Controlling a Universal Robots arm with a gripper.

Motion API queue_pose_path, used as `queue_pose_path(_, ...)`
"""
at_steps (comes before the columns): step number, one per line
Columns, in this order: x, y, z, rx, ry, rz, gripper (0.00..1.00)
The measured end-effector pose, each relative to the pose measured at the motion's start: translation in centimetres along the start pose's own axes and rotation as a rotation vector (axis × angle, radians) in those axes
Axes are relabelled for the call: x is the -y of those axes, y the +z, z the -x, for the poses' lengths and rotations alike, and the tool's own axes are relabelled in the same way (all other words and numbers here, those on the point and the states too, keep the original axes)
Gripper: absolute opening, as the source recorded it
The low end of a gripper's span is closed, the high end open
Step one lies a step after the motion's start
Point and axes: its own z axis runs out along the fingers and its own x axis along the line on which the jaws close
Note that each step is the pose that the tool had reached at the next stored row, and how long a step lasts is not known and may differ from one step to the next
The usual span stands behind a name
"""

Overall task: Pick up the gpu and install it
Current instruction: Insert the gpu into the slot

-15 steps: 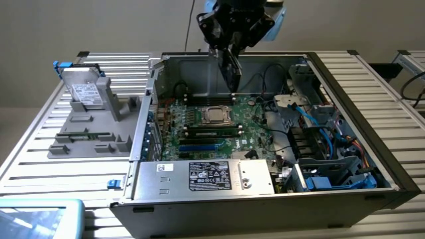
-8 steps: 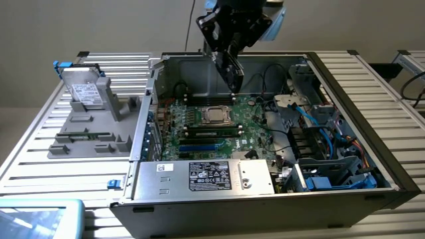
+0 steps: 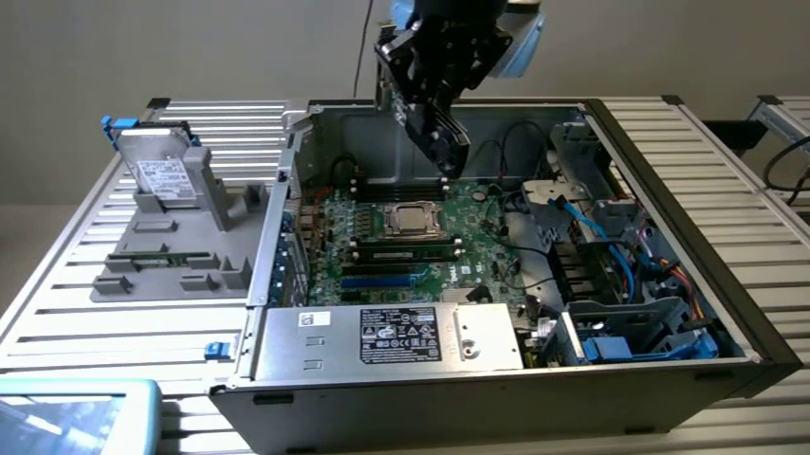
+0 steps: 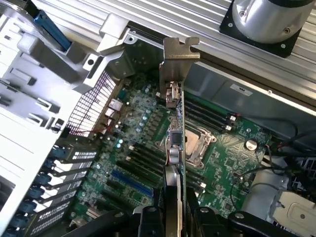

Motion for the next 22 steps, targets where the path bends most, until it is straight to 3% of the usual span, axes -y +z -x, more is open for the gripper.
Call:
queue_pose_path(9,0.03,0.16,0.02,-0.0191,-0.162,-0.0128,0.28)
queue_pose_path(13,0.04,0.25,0.02,-0.0202,-0.235,-0.023,0.28)
queue_pose_path(22,0.09,0.49,0.03,-0.0156,-0.4,-0.0509,0.28)
